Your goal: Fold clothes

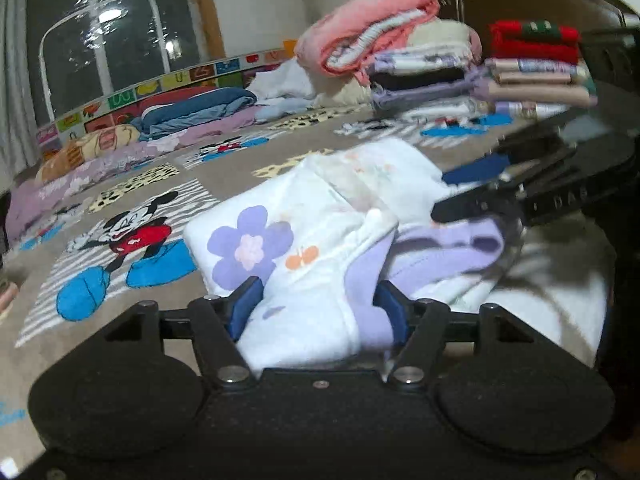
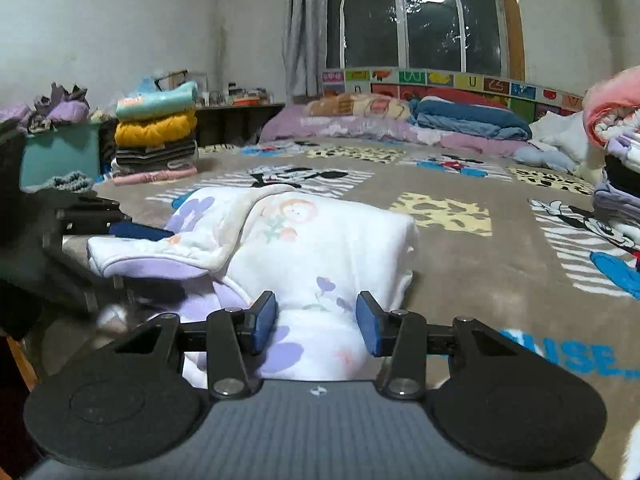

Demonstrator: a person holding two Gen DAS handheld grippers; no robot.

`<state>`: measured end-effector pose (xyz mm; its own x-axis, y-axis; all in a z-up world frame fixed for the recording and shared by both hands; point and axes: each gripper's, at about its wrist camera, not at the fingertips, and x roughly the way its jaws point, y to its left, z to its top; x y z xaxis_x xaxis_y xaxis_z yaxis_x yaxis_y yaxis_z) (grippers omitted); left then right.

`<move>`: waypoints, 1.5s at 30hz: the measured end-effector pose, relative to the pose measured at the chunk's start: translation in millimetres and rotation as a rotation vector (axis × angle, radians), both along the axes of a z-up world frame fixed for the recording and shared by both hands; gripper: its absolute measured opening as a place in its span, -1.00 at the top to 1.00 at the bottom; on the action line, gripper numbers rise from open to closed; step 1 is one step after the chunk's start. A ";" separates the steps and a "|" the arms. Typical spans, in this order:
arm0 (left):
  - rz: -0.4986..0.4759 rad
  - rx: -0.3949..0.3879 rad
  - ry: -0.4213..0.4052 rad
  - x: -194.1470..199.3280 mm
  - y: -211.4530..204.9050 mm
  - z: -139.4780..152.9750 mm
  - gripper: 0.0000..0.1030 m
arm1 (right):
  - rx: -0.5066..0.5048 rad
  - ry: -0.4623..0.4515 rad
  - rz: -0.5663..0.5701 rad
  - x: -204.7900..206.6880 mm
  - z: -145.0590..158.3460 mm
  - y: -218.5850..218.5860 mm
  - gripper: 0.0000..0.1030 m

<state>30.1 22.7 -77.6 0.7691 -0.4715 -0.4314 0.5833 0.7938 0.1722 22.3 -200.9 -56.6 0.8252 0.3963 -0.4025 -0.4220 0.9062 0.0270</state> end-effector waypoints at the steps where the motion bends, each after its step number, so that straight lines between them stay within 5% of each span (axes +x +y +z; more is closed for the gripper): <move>1: -0.022 -0.037 0.021 0.1 7.8 7.9 -0.19 | -0.003 0.002 0.002 -0.1 2.5 -0.5 0.12; 6: -0.030 -0.282 0.035 3.7 48.6 45.2 -0.19 | 0.047 -0.010 0.012 -10.7 17.8 -15.1 0.12; 13: 0.075 -0.431 0.003 43.3 68.4 56.9 -0.03 | 0.065 -0.144 0.009 -1.3 44.0 -16.1 0.13; 17: 0.001 -0.356 0.043 67.0 44.8 46.8 0.12 | 0.065 -0.158 0.018 22.9 46.2 -13.3 0.12; 21: -0.094 -0.033 0.023 57.4 -6.0 17.5 0.17 | 0.037 -0.082 0.069 41.5 26.0 -8.2 0.12; 23: -0.094 0.037 -0.023 50.2 -16.4 12.2 0.17 | -0.029 -0.017 0.078 49.4 7.5 -1.2 0.11; 32: -0.065 0.079 -0.084 46.1 -16.4 2.7 0.17 | -0.004 0.006 0.082 53.5 0.5 -1.1 0.11; 45: -0.050 -0.026 -0.059 -2.5 10.4 40.0 0.12 | -0.070 -0.101 0.053 -19.6 29.7 -2.3 0.15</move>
